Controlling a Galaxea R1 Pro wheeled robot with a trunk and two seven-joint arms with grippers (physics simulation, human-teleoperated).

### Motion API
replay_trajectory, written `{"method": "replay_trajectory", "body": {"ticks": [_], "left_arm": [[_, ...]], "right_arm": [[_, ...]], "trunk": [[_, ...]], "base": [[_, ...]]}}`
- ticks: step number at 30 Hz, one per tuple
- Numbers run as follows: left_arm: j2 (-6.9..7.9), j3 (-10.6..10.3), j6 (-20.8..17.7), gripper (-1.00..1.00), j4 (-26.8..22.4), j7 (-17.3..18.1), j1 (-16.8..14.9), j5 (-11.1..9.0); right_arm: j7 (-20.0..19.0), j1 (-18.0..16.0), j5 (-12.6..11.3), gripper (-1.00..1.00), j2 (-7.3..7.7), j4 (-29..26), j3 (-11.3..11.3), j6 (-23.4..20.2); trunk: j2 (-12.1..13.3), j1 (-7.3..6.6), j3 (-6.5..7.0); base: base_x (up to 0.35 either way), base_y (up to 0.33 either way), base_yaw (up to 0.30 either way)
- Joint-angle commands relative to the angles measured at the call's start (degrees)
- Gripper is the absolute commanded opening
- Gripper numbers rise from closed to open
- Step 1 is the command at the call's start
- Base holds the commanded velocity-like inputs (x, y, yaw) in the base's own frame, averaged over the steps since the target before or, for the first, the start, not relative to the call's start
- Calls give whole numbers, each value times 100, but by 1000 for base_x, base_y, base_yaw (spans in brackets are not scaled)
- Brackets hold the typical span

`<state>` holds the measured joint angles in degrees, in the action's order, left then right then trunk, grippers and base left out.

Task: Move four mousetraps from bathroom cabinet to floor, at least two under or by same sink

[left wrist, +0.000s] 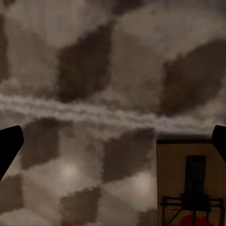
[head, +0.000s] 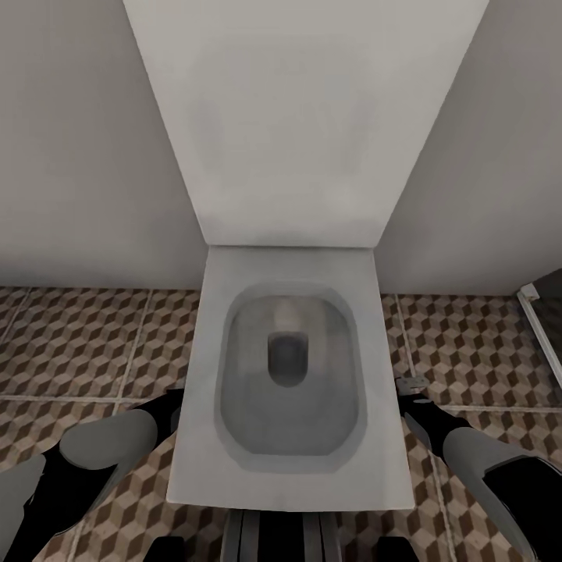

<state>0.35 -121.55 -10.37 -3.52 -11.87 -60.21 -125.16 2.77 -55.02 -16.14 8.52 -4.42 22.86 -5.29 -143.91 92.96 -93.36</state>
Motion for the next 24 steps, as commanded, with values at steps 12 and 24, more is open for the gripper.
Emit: {"method": "replay_trajectory", "body": {"ticks": [12, 24], "left_arm": [[0, 0, -1, 100, 0, 0, 0, 0], [0, 0, -1, 100, 0, 0, 0, 0]], "right_arm": [[-4, 0, -12, -100, 0, -1, 0, 2], [-6, 0, -5, -100, -1, -6, 0, 10]], "trunk": [[0, 0, 0], [0, 0, 0]], "base": [[0, 0, 0], [0, 0, 0]]}}
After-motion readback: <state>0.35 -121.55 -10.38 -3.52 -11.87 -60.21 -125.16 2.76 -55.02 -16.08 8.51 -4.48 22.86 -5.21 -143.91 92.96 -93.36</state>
